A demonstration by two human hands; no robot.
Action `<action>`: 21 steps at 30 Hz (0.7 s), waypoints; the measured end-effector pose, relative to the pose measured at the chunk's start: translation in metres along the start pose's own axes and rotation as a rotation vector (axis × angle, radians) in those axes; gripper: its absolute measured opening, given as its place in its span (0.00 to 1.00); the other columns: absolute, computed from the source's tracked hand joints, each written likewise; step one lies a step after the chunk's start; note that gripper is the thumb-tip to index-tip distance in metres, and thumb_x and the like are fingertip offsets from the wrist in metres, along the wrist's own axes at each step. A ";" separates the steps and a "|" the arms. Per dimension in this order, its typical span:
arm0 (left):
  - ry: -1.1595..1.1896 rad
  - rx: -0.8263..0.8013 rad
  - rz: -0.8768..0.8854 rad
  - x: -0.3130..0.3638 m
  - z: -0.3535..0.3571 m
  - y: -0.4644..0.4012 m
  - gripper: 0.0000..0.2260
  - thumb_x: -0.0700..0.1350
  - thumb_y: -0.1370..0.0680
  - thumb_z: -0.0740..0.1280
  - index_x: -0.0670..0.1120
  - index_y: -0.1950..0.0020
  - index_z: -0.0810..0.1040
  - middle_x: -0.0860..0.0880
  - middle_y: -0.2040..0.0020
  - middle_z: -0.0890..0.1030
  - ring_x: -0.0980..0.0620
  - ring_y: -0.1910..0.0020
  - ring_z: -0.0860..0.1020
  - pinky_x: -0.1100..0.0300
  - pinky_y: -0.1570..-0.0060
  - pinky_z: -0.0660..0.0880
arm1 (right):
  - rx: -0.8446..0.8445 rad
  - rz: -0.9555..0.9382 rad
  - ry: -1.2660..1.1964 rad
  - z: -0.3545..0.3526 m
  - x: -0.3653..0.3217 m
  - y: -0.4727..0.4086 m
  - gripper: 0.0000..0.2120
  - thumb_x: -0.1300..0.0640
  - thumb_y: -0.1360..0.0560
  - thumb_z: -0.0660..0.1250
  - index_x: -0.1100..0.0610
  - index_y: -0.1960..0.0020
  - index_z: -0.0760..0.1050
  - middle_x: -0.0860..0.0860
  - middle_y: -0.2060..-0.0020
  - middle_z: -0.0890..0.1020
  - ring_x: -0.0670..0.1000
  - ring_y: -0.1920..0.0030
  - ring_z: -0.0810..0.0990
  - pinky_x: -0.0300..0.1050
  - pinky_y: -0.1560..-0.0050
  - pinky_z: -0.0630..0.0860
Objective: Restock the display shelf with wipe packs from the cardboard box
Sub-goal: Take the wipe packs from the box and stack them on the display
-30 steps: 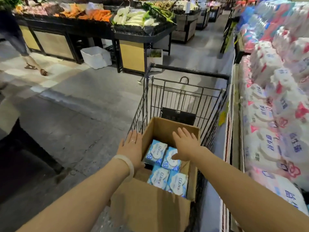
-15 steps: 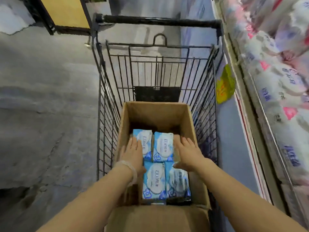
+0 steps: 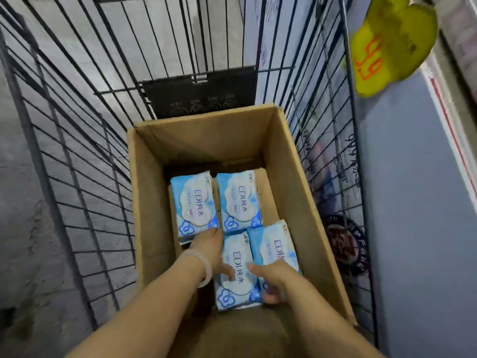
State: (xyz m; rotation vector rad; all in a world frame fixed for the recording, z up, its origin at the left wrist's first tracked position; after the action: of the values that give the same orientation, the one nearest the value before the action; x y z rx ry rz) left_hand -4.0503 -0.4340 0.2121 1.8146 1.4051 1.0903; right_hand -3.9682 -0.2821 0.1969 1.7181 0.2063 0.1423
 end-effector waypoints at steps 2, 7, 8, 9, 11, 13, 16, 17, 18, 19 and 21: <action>-0.017 -0.037 0.027 0.000 0.001 -0.015 0.50 0.60 0.32 0.73 0.39 0.22 0.49 0.41 0.23 0.56 0.45 0.24 0.56 0.55 0.25 0.54 | -0.111 0.083 -0.197 0.024 0.012 -0.015 0.35 0.46 0.34 0.77 0.60 0.33 0.71 0.59 0.36 0.77 0.61 0.40 0.78 0.55 0.49 0.77; -0.118 -0.027 0.051 -0.002 0.007 -0.038 0.48 0.63 0.31 0.71 0.40 0.23 0.52 0.41 0.24 0.57 0.43 0.25 0.56 0.54 0.26 0.53 | -0.187 0.070 -0.496 0.060 0.016 -0.039 0.44 0.40 0.48 0.79 0.62 0.38 0.76 0.59 0.40 0.79 0.60 0.37 0.76 0.56 0.36 0.73; -0.155 -0.007 0.060 -0.001 0.008 -0.040 0.49 0.64 0.31 0.70 0.39 0.23 0.51 0.41 0.24 0.57 0.42 0.25 0.56 0.53 0.26 0.54 | -0.185 0.067 -0.568 0.062 0.012 -0.033 0.35 0.44 0.36 0.75 0.62 0.36 0.75 0.58 0.37 0.78 0.59 0.35 0.75 0.53 0.36 0.71; -0.159 0.010 0.063 -0.001 0.012 -0.041 0.50 0.64 0.32 0.71 0.39 0.23 0.50 0.40 0.24 0.57 0.42 0.25 0.57 0.53 0.26 0.54 | -0.195 0.084 -0.660 0.065 0.012 -0.032 0.27 0.49 0.27 0.69 0.62 0.33 0.72 0.58 0.35 0.75 0.60 0.34 0.74 0.51 0.37 0.70; -0.106 0.024 0.046 -0.002 0.024 -0.040 0.53 0.64 0.34 0.72 0.40 0.23 0.48 0.41 0.25 0.58 0.42 0.26 0.58 0.53 0.26 0.55 | -0.195 0.128 -0.779 0.072 0.016 -0.035 0.22 0.55 0.20 0.61 0.65 0.30 0.67 0.61 0.33 0.72 0.61 0.31 0.70 0.53 0.33 0.66; -0.057 0.035 -0.004 -0.011 0.037 -0.036 0.54 0.65 0.36 0.73 0.41 0.23 0.50 0.42 0.27 0.61 0.42 0.28 0.60 0.54 0.27 0.55 | -0.242 0.173 -0.891 0.082 0.016 -0.037 0.21 0.58 0.19 0.58 0.67 0.28 0.64 0.64 0.30 0.69 0.62 0.28 0.67 0.53 0.30 0.62; 0.002 0.019 -0.157 -0.036 0.044 -0.027 0.52 0.69 0.40 0.73 0.44 0.26 0.57 0.43 0.31 0.64 0.43 0.31 0.63 0.55 0.31 0.60 | -0.259 0.184 -0.896 0.092 0.020 -0.051 0.22 0.59 0.19 0.57 0.70 0.29 0.64 0.65 0.30 0.68 0.62 0.28 0.66 0.52 0.31 0.63; 0.030 -0.006 -0.205 -0.045 0.045 -0.025 0.51 0.70 0.41 0.73 0.45 0.27 0.59 0.44 0.30 0.64 0.43 0.30 0.63 0.55 0.32 0.61 | -0.256 0.171 -0.878 0.091 0.021 -0.053 0.23 0.58 0.20 0.60 0.69 0.29 0.65 0.65 0.32 0.71 0.62 0.31 0.70 0.52 0.35 0.68; 0.067 -0.044 -0.247 -0.053 0.046 -0.024 0.50 0.70 0.41 0.73 0.46 0.27 0.60 0.44 0.30 0.65 0.44 0.30 0.63 0.56 0.32 0.62 | -0.224 0.147 -0.822 0.089 0.024 -0.058 0.25 0.56 0.22 0.65 0.68 0.31 0.68 0.63 0.37 0.76 0.61 0.37 0.76 0.51 0.42 0.73; 0.113 -0.070 -0.279 -0.058 0.048 -0.024 0.50 0.69 0.40 0.73 0.46 0.27 0.59 0.44 0.28 0.64 0.44 0.29 0.63 0.56 0.31 0.61 | -0.187 0.138 -0.788 0.088 0.030 -0.065 0.27 0.53 0.26 0.69 0.66 0.32 0.70 0.60 0.44 0.80 0.59 0.44 0.80 0.49 0.50 0.76; 0.215 -0.102 -0.350 -0.067 0.052 -0.028 0.53 0.67 0.41 0.75 0.44 0.25 0.56 0.43 0.27 0.63 0.44 0.28 0.62 0.55 0.31 0.62 | -0.154 0.135 -0.714 0.088 0.032 -0.070 0.30 0.48 0.29 0.72 0.63 0.34 0.71 0.57 0.48 0.81 0.56 0.51 0.81 0.46 0.60 0.77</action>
State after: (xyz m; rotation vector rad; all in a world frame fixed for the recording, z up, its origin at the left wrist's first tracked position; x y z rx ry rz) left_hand -4.0251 -0.4894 0.1465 1.3447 1.6817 1.1694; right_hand -3.9222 -0.3498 0.1137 1.5291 -0.4375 -0.3489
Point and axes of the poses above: each hand's wrist, its own y-axis away from the middle knuckle, its own z-axis out of the palm, x = y × z, the point moved 5 cm from there along -y, towards the middle knuckle
